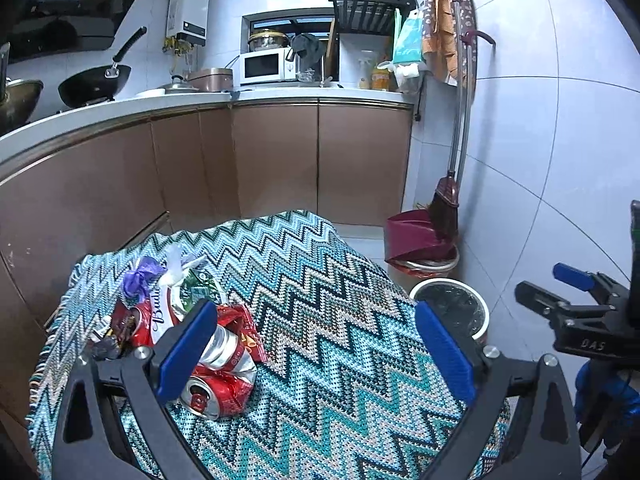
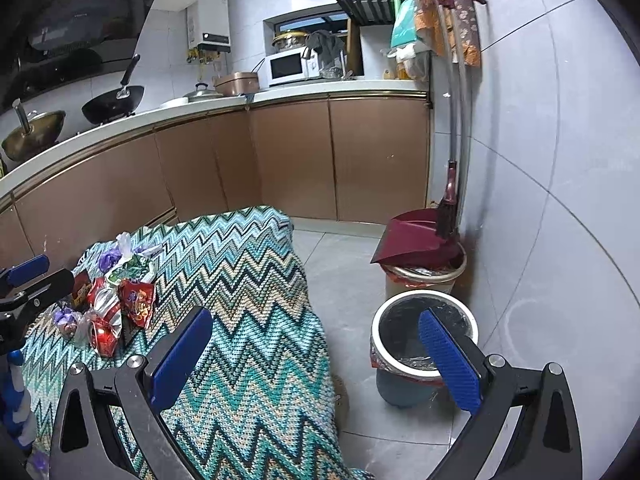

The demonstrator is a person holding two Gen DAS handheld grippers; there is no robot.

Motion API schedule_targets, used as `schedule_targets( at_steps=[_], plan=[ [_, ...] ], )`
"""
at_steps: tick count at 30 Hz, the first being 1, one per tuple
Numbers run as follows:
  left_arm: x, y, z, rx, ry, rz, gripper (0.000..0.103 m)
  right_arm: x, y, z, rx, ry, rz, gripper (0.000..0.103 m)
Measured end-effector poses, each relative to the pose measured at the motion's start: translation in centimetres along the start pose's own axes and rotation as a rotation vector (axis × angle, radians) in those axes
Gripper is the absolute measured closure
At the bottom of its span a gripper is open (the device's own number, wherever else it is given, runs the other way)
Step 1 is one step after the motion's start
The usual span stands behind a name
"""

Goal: Collect trash
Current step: 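Grasp the purple plastic bag with the left gripper while the right gripper grasps the crushed red can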

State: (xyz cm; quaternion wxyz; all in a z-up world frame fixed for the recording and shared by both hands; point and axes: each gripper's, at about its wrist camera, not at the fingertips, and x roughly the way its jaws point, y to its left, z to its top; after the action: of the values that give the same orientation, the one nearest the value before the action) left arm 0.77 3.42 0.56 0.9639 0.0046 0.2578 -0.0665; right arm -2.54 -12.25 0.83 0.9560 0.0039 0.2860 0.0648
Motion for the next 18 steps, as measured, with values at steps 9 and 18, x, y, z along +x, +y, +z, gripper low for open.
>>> schedule_targets(
  at_steps=[9,18],
  plan=[
    [0.0,6.7,-2.7,-0.094,0.04,-0.004,0.004,3.5,4.9,0.1,-0.107,0.069,0.139,0.0],
    [-0.9,19.2,-7.7,-0.267,0.154,0.15,0.004,8.0,12.7,-0.4,-0.209,0.188,0.429,0.014]
  ],
)
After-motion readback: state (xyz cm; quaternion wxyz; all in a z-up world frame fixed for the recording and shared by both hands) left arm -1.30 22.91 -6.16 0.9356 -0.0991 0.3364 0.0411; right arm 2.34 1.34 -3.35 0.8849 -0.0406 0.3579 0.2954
